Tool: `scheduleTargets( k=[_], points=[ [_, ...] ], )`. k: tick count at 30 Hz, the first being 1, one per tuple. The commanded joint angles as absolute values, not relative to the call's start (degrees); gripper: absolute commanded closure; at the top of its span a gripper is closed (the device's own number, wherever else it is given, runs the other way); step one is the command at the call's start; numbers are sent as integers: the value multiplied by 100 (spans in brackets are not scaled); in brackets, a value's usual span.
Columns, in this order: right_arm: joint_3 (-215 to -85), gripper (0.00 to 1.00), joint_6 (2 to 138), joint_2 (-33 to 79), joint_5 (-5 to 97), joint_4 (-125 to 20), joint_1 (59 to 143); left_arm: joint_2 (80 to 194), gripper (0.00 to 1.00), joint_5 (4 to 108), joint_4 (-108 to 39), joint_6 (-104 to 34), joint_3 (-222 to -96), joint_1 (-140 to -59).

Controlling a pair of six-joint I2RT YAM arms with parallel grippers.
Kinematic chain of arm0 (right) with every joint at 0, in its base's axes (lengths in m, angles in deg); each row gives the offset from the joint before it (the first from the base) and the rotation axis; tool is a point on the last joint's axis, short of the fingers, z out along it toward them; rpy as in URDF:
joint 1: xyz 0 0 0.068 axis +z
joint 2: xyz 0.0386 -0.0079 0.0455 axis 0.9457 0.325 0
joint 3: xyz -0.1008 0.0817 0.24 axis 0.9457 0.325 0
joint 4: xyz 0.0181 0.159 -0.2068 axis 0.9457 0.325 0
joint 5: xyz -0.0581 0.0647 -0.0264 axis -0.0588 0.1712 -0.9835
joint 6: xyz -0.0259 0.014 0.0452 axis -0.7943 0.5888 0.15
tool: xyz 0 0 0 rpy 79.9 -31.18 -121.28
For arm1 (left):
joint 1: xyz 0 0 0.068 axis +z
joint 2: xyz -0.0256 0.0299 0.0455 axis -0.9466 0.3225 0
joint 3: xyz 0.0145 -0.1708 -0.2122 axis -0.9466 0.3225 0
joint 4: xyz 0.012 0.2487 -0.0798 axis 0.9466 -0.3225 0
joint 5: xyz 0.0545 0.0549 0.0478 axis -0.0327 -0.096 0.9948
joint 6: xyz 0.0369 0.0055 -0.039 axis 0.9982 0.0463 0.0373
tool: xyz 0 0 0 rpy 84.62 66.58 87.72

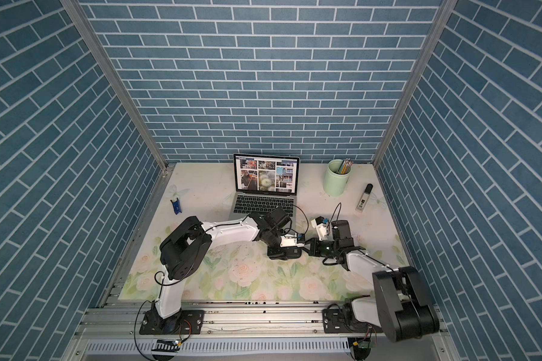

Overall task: Remove the wireless mouse receiver from the laptop
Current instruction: Insert the USB plug into the mouse.

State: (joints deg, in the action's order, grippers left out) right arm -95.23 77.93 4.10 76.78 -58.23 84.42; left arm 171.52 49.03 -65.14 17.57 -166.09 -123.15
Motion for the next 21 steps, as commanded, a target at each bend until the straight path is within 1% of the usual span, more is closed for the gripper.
scheduleTargets(
  k=[1, 4, 6, 8, 9, 10, 12, 14, 15, 17, 18, 19, 21],
  points=[
    [-9693, 98, 7506, -359, 6541, -4838, 8399, 17405, 40, 5065, -6857, 1742, -16429, -12229],
    [-9919, 92, 7400, -1251, 5157, -4201, 8337, 17370, 40, 4972, -6835, 1740, -16446, -12209],
    [-10094, 79, 7346, -1923, 4494, -4153, 8292, 17339, 40, 4865, -6805, 1717, -16491, -12183],
    [-10434, 69, 7042, -2426, 4227, -4202, 8295, 17266, 40, 4819, -6774, 1687, -16516, -12155],
    [-10662, 63, 6779, -2630, 4119, -4163, 8297, 17215, 40, 4795, -6776, 1672, -16520, -12138],
    [-10877, 57, 6484, -2768, 4124, -4089, 8291, 17175, 40, 4786, -6797, 1675, -16526, -12124],
    [-11410, 56, 5511, -2906, 4580, -3596, 8301, 17095, 40, 4766, -6883, 1721, -16555, -12089],
    [-11783, 52, 4674, -2890, 5121, -2875, 8306, 17074, 40, 4718, -6989, 1754, -16609, -12038],
    [-11867, 49, 4347, -2881, 5308, -2567, 8329, 17075, 40, 4675, -7037, 1750, -16649, -12011],
    [-11820, 46, 3739, -3060, 5229, -2130, 8689, 17062, 40, 4557, -7124, 1750, -16711, -11947],
    [-11735, 45, 3716, -3219, 5302, -2184, 8770, 17045, 41, 4521, -7142, 1750, -16726, -11924],
    [-11698, 45, 3462, -3437, 5632, -2172, 8789, 17011, 41, 4505, -7166, 1742, -16742, -11902],
    [-11747, 41, 2964, -3784, 5718, -2046, 8791, 16900, 42, 4496, -7235, 1721, -16790, -11891]
  ],
)
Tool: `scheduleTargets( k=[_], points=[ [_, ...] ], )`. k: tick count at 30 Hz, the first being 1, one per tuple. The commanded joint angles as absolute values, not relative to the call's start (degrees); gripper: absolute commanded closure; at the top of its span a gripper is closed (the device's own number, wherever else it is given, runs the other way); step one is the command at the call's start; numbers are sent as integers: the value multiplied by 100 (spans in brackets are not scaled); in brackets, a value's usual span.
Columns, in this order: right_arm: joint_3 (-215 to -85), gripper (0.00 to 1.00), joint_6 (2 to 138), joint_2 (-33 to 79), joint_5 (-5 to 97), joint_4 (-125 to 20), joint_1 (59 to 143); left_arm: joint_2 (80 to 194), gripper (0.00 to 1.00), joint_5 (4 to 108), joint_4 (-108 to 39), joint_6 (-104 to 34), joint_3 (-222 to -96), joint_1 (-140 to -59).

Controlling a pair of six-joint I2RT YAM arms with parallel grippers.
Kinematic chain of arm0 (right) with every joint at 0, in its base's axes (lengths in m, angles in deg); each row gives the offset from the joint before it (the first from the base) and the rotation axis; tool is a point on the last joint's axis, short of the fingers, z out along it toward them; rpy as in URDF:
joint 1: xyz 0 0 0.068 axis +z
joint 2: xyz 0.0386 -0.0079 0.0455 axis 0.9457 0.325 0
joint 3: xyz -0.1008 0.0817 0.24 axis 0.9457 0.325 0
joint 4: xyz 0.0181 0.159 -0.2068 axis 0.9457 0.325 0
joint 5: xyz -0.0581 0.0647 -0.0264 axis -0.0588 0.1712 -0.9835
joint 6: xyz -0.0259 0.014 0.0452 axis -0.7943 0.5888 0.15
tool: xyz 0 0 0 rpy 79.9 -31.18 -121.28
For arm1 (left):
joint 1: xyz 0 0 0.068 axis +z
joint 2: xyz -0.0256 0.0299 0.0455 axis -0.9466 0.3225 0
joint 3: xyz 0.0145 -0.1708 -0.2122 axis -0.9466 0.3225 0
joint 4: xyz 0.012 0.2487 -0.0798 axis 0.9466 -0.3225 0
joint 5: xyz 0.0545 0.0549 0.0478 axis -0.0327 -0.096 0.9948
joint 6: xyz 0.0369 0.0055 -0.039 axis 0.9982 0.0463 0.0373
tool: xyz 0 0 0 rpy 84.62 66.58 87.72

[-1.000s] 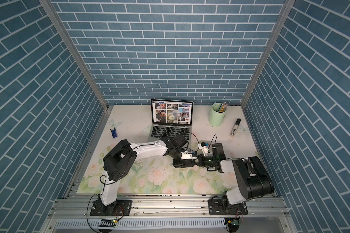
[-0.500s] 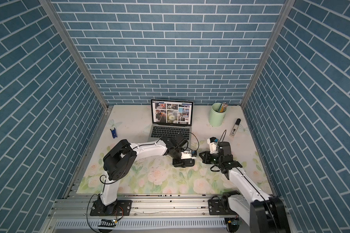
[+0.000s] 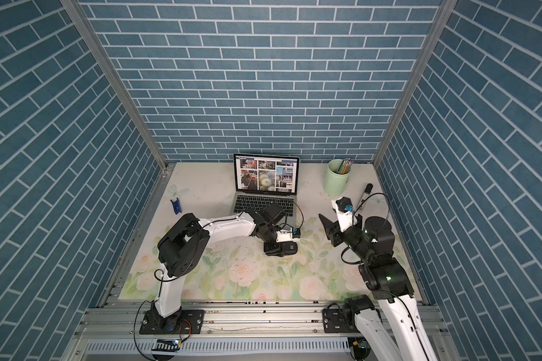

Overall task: Remove the wireless mouse receiver from the laptop
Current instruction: Insert the USB plug into the mouse, then place the mouse at the center of the board.

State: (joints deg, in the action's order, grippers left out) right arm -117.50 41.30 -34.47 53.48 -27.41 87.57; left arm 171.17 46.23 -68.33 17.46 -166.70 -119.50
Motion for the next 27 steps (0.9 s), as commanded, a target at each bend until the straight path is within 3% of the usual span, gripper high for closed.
scheduleTargets(
  k=[1, 9, 17, 27],
  points=[
    [-11863, 40, 2556, -3897, 5738, -1830, 8790, 16820, 42, 4480, -7277, 1706, -16822, -11891],
    [-11899, 37, 285, -3501, 5217, -361, 10134, 16394, 41, 4437, -7623, 1660, -17081, -11841],
    [-11157, 38, -663, -3444, 3199, -1836, 10922, 16294, 41, 4090, -8123, 1384, -17490, -11803],
    [-10756, 36, -1139, -2681, 2399, -2849, 11935, 16115, 41, 3521, -8118, 1104, -17751, -11777]
  ],
)
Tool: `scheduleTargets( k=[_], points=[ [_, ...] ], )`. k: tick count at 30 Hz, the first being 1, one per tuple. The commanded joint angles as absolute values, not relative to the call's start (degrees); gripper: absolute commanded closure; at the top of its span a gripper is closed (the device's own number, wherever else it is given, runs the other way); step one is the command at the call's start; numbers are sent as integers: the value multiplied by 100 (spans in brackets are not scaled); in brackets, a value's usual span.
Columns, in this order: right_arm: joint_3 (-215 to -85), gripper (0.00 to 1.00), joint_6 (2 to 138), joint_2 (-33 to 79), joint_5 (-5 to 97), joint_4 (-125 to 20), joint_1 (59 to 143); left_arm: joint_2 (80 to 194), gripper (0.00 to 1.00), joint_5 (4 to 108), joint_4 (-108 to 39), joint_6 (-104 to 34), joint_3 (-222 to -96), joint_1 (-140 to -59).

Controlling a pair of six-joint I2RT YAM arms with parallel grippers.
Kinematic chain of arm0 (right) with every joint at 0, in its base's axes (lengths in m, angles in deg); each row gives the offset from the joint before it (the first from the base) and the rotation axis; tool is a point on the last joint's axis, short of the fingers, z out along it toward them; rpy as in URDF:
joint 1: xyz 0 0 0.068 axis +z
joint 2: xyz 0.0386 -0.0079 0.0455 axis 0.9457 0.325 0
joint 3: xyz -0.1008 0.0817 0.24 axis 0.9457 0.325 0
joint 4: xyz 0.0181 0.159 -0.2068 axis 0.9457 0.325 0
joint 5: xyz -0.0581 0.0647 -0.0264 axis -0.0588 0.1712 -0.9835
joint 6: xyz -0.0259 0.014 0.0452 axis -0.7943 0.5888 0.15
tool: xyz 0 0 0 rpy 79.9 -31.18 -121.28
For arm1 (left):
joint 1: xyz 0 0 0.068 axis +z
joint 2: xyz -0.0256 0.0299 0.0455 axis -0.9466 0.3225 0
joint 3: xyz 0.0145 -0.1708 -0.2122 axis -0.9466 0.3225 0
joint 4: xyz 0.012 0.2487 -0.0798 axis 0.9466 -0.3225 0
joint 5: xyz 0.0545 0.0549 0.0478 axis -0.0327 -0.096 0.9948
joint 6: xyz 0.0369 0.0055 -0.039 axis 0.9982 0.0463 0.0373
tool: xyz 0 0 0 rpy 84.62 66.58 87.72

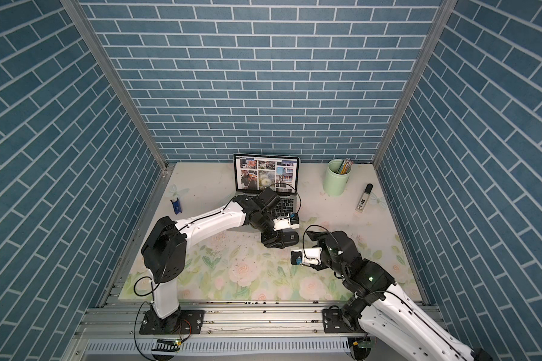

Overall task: Remove the wireless mouse receiver from the laptop
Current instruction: Place the mouse at the center of the board.

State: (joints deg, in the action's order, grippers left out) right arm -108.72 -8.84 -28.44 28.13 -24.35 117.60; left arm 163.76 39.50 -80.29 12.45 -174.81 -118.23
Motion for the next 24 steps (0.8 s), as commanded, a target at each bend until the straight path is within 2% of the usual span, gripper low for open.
scheduleTargets(
  k=[1, 8, 20, 24],
  points=[
    [-10737, 36, -1136, -2626, 2425, -2930, 11986, 16117, 41, 3442, -8118, 1072, -17815, -11777],
    [-10762, 36, -1172, -2203, 2379, -3249, 12139, 16185, 41, 3172, -8188, 942, -18166, -11759],
    [-10683, 36, -1137, -1707, 1863, -4076, 12263, 16034, 41, 2828, -8143, 914, -18026, -11759],
    [-10639, 40, -1012, -1616, 1782, -4260, 12299, 16011, 41, 2791, -8184, 924, -18053, -11759]
  ],
)
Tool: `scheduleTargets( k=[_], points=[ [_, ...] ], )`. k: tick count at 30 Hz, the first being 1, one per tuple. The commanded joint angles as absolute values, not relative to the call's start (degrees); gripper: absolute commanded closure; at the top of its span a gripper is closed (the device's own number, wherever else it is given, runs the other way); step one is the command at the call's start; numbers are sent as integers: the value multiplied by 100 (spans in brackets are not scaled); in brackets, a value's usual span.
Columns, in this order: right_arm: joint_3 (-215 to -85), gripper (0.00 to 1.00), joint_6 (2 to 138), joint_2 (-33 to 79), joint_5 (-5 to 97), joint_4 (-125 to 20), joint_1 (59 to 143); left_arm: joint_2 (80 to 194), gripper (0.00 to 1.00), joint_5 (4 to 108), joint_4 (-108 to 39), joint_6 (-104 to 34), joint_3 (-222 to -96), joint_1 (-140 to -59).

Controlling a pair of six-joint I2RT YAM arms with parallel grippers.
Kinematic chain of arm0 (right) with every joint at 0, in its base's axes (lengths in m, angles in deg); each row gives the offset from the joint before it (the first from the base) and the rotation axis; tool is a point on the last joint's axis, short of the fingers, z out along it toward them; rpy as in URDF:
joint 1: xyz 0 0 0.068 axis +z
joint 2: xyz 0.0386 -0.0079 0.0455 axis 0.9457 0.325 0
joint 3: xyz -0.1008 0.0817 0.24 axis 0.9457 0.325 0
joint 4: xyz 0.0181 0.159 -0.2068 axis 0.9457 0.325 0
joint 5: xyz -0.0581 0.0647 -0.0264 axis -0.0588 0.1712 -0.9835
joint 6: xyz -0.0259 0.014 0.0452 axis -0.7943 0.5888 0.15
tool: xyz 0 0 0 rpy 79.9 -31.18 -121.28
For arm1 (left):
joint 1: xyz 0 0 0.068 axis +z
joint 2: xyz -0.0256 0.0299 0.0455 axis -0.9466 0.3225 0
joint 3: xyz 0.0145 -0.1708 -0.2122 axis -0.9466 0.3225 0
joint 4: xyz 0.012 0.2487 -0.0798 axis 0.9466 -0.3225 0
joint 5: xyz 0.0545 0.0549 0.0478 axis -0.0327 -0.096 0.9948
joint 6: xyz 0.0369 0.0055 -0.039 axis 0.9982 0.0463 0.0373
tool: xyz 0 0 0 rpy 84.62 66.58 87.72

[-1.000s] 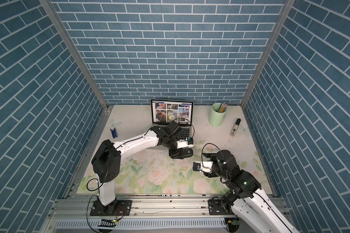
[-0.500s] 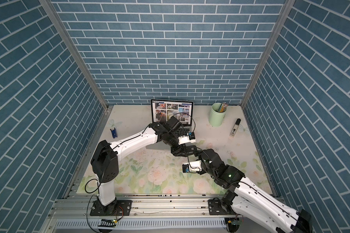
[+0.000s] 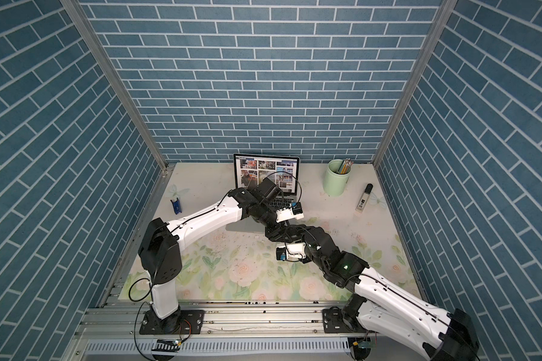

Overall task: Remove the wireless mouse receiver from the laptop
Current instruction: Place the mouse at the center of the board.

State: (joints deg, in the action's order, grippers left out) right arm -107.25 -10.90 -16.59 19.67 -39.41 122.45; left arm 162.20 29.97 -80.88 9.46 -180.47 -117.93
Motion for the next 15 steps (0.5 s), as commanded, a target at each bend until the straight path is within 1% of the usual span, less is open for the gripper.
scheduleTargets(
  k=[1, 3, 5, 6, 8, 11, 14, 15],
  points=[
    [-10630, 42, -989, -1596, 1755, -4290, 12302, 16003, 41, 2762, -8188, 923, -18054, -11758],
    [-10621, 52, -960, -1549, 1686, -4336, 12328, 15984, 41, 2732, -8198, 933, -18039, -11759],
    [-10613, 66, -937, -1523, 1652, -4355, 12340, 15984, 41, 2736, -8215, 937, -18036, -11759],
    [-10613, 69, -932, -1524, 1652, -4364, 12342, 15984, 41, 2734, -8223, 939, -18029, -11759],
    [-10597, 71, -916, -1532, 1648, -4377, 12357, 16001, 41, 2723, -8224, 935, -18019, -11759],
    [-10595, 78, -906, -1531, 1673, -4379, 12368, 16018, 41, 2738, -8219, 937, -18027, -11759],
    [-10580, 99, -887, -1520, 1699, -4394, 12377, 16028, 40, 2726, -8189, 928, -18044, -11759],
    [-10569, 100, -880, -1522, 1702, -4399, 12377, 16022, 39, 2713, -8173, 925, -18041, -11759]
  ],
)
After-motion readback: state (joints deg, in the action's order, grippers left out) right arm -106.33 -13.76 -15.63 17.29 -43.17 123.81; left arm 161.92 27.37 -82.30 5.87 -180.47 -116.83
